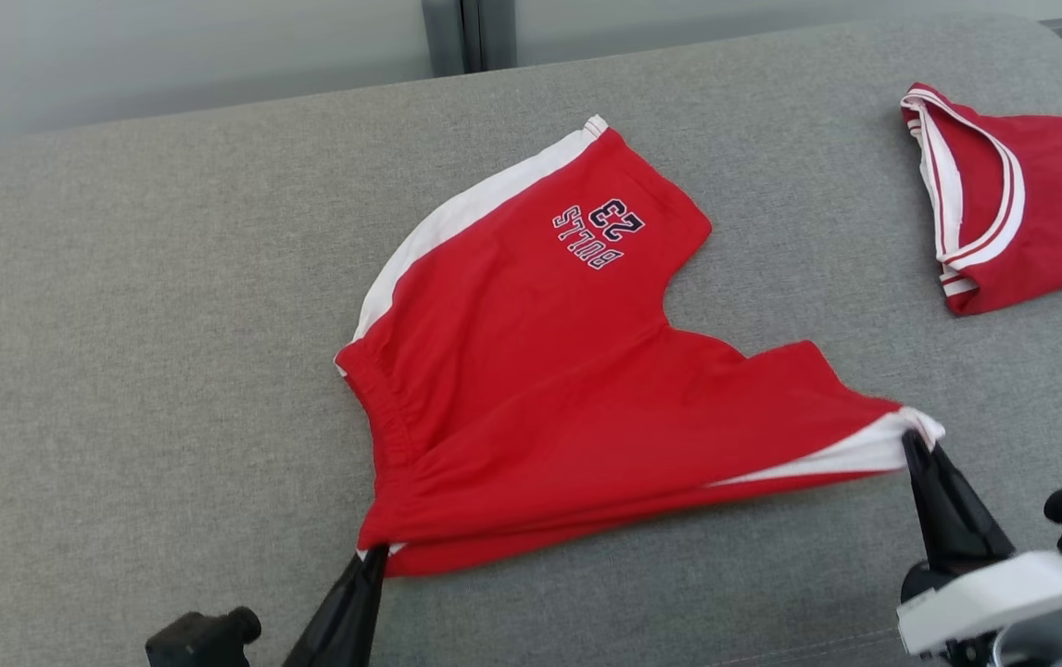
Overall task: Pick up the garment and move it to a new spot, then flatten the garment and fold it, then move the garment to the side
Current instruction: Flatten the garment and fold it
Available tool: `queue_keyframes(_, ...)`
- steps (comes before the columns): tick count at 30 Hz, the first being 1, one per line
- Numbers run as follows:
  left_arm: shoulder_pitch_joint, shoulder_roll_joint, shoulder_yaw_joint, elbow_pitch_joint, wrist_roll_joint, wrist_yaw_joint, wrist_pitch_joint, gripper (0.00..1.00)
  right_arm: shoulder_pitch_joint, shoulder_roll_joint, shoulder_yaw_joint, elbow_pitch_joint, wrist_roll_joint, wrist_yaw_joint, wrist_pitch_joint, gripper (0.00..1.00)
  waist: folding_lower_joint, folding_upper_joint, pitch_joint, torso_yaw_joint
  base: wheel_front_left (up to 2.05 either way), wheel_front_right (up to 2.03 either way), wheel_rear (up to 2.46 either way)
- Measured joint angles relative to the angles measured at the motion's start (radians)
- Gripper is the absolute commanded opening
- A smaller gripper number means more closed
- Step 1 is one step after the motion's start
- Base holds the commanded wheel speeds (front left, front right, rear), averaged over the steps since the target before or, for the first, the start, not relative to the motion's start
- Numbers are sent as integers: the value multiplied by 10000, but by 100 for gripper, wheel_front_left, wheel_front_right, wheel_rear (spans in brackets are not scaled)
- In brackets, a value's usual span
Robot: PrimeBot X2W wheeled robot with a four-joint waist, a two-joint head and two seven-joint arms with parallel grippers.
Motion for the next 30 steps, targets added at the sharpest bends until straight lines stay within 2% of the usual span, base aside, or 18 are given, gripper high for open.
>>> queue_keyframes(8,-2088,174,-6,161,899,211,640,0,-2872,-221,161,564,-347,-2,405,0,1,0,900,138,0,0,0)
queue_keyframes(16,-4033,-631,130,717,842,153,988,0,-5652,-715,546,1848,-525,-4,725,0,1,0,2224,640,0,0,0)
queue_keyframes(19,-4544,-761,188,915,813,119,1099,0,-6595,-855,740,2399,-518,-4,940,0,1,0,2621,894,0,0,0)
queue_keyframes(30,-5484,-1386,274,1684,623,-31,1070,0,-9459,-1179,1419,4782,-451,-4,1862,0,1,0,3532,1781,0,0,0)
